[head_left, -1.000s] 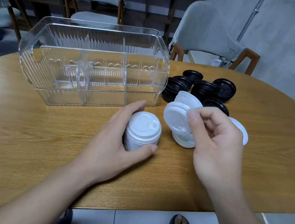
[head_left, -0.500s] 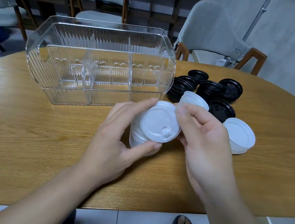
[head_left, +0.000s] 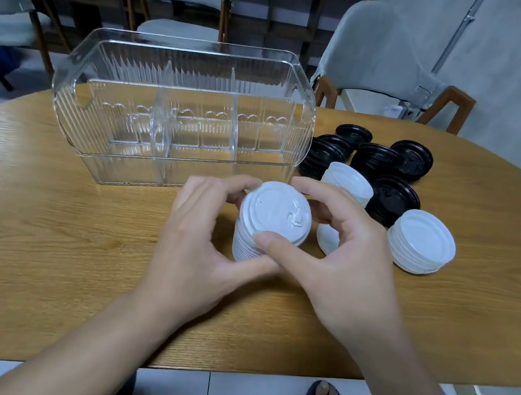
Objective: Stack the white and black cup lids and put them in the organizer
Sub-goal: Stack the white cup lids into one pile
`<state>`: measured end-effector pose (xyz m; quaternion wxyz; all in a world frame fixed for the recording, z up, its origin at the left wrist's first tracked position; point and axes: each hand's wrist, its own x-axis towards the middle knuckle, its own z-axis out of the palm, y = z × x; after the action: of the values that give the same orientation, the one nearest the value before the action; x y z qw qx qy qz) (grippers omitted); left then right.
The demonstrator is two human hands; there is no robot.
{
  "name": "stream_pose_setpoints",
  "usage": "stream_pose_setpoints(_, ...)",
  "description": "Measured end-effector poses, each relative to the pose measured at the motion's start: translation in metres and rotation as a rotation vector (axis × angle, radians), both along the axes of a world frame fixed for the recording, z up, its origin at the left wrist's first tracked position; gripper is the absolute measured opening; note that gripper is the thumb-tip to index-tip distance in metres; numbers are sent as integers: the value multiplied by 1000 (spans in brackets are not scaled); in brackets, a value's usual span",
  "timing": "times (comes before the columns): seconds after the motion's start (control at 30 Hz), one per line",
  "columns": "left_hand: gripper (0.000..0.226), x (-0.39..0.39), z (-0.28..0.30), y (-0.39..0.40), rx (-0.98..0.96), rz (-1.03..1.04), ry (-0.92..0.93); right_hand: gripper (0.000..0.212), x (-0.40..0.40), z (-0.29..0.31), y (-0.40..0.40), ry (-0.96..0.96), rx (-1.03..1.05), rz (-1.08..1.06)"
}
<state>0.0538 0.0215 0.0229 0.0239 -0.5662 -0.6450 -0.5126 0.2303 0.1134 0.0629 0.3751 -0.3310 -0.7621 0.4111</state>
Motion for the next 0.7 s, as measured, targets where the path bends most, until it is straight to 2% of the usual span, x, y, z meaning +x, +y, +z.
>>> stream_pose_setpoints(0.2,115,-6,-6,4,-255,-89,-97,55,-1,-3,5,-21,24,-116)
stream_pose_setpoints(0.4,110,-8,-8,5,-309,-106,-132,55,-2,-8,5,-95,47,-42)
stream_pose_setpoints(0.7,115,-6,-5,4,-351,-116,-178,53,-9,-21,7,-175,131,27)
